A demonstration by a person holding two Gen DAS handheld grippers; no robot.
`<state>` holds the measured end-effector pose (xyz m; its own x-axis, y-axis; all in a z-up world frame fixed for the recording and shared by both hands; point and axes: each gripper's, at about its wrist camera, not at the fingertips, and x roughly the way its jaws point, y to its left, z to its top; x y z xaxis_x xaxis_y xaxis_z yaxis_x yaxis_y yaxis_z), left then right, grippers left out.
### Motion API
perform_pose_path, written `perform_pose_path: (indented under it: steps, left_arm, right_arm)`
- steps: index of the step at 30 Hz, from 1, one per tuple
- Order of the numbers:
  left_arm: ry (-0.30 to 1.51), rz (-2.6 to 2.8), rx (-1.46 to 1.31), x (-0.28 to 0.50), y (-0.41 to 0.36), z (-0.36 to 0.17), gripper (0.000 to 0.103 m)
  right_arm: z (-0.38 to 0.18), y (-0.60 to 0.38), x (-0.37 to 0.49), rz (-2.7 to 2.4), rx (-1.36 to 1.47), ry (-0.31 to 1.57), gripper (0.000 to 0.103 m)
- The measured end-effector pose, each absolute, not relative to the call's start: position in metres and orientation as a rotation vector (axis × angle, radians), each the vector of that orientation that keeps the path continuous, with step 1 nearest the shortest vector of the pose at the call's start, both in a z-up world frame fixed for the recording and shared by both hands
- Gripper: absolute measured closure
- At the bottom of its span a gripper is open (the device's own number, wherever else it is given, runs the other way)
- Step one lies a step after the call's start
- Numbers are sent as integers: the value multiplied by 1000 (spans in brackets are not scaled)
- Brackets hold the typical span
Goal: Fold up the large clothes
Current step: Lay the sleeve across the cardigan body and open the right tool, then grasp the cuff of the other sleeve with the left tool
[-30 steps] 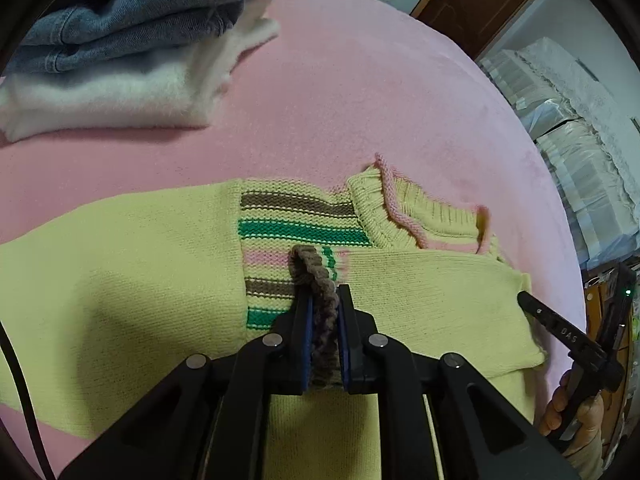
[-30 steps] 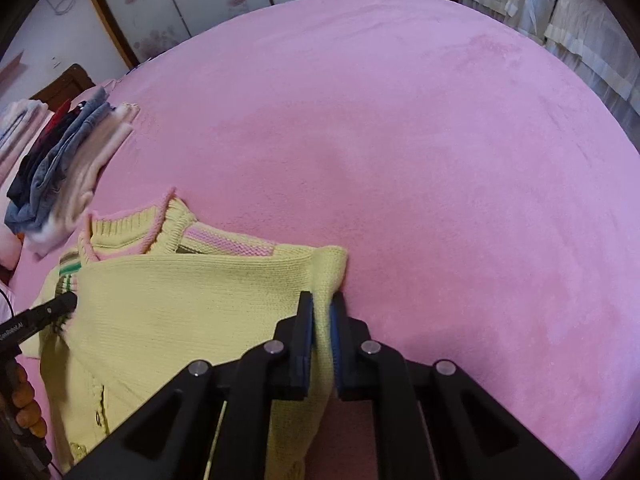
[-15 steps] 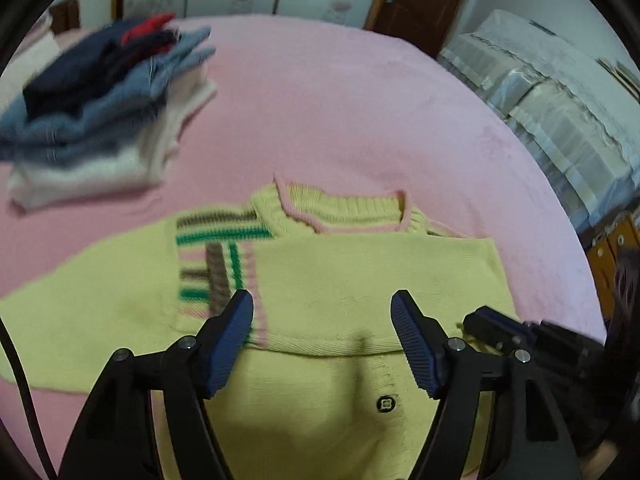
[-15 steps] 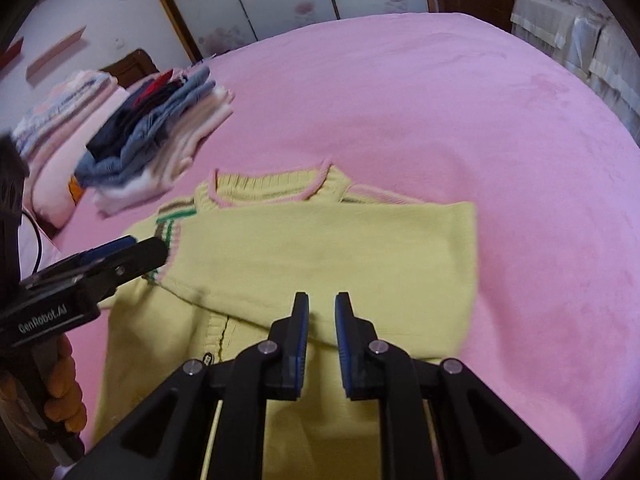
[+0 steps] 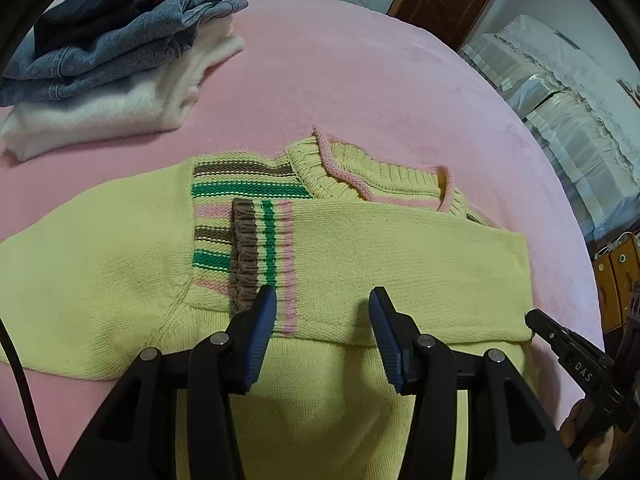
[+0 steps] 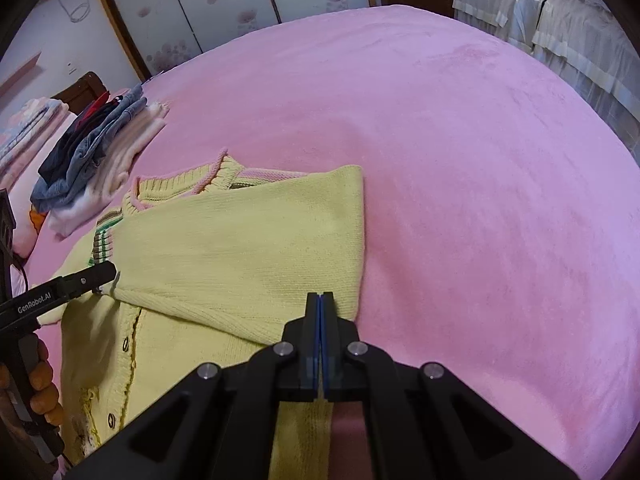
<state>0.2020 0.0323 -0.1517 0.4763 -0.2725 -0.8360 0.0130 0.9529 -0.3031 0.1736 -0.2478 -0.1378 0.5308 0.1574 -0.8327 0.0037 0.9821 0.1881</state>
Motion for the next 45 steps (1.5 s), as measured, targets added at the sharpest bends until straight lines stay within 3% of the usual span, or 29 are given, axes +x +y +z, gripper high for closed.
perform_pose_path:
  steps: [4,8,12,17,25,29,37,38,40,42,45]
  left_arm:
    - [1059,-175,-268,199,34,-147,55]
    - [1050,-159,-278,194,37,-138,47]
    - [1031,-146,-282,179,41,-120,45]
    - [999,-124,-257,154,45,-96,38]
    - [983,-109,-205,103,52,-66,37]
    - [970,-108,-202,76,59,-54,30]
    - [957,-113,-252,43,94,-49,29]
    - [959,-108,-266,40,103,-51,29]
    - [963,-100,-289,37,116,-57,29]
    - [970,-93,-336,35,135,-67,29]
    - [976,-94,-442,34,165,-88,29]
  right_arm:
    - [-135,-245,170,85,191,1009,100]
    - [-126,-246,160,79,191,1012,99]
    - [-118,-243,147,83,223,1023,93]
    - [-107,-232,122,95,223,1023,93]
    - [-82,-210,76,136,257,1023,93]
    - [-69,-197,61,161,268,1015,93]
    - [-49,-152,46,223,199,1002,92]
    - [-47,-145,45,234,190,1002,91]
    - [-45,-130,44,252,175,998,77]
    - [-43,-113,44,266,149,986,71]
    - [-44,-83,46,297,94,977,71]
